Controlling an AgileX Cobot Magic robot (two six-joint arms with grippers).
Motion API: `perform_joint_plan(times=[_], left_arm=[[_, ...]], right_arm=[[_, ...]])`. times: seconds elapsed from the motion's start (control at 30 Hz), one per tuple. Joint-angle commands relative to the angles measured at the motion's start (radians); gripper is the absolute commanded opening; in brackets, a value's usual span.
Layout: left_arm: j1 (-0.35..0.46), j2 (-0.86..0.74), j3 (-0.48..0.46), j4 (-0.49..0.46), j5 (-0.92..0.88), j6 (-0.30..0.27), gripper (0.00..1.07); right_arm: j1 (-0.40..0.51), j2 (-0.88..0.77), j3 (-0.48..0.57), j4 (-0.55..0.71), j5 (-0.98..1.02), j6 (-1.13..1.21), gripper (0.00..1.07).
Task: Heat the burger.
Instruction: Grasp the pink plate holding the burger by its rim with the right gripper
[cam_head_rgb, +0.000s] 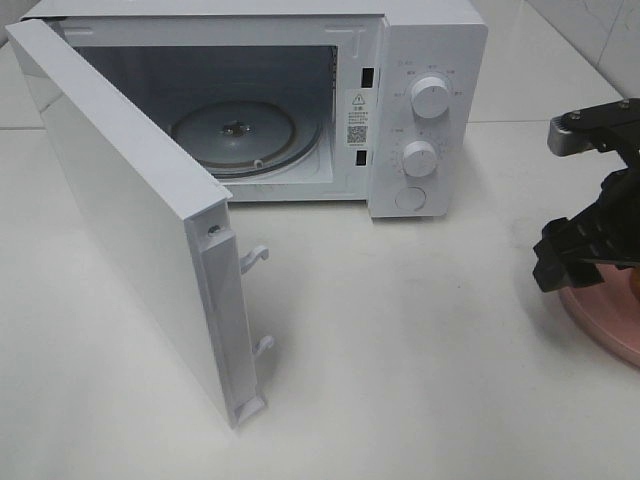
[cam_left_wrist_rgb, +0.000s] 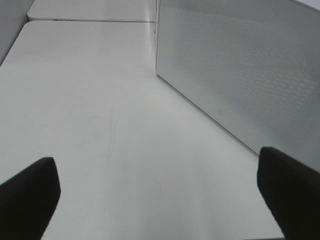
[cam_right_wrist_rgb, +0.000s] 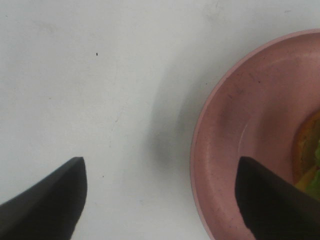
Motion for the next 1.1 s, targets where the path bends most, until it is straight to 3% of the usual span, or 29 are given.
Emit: perform_joint_plan(times=[0.03, 0.43, 0.83, 1.1], left_arm=[[0.001, -0.007, 0.003, -0.007, -0.007, -0.005, 1.00], [0.001, -0.007, 0.003, -0.007, -0.007, -0.005, 1.00], [0.001, -0.007, 0.003, -0.007, -0.007, -0.005, 1.00], [0.001, -0.007, 0.003, -0.007, -0.007, -0.005, 1.00]], right_arm=[[-0.004, 0.042, -0.018, 0.000, -0.003, -0.004, 0.86], [-0.035, 0.237, -0.127, -0.054, -0.003, 0.029, 0.85], [-0.116, 0.280, -0.134, -0.077, -0.012, 0.029, 0.84], [-0.118, 0.354, -0.134, -0.069, -0.013, 0.040, 0.82]])
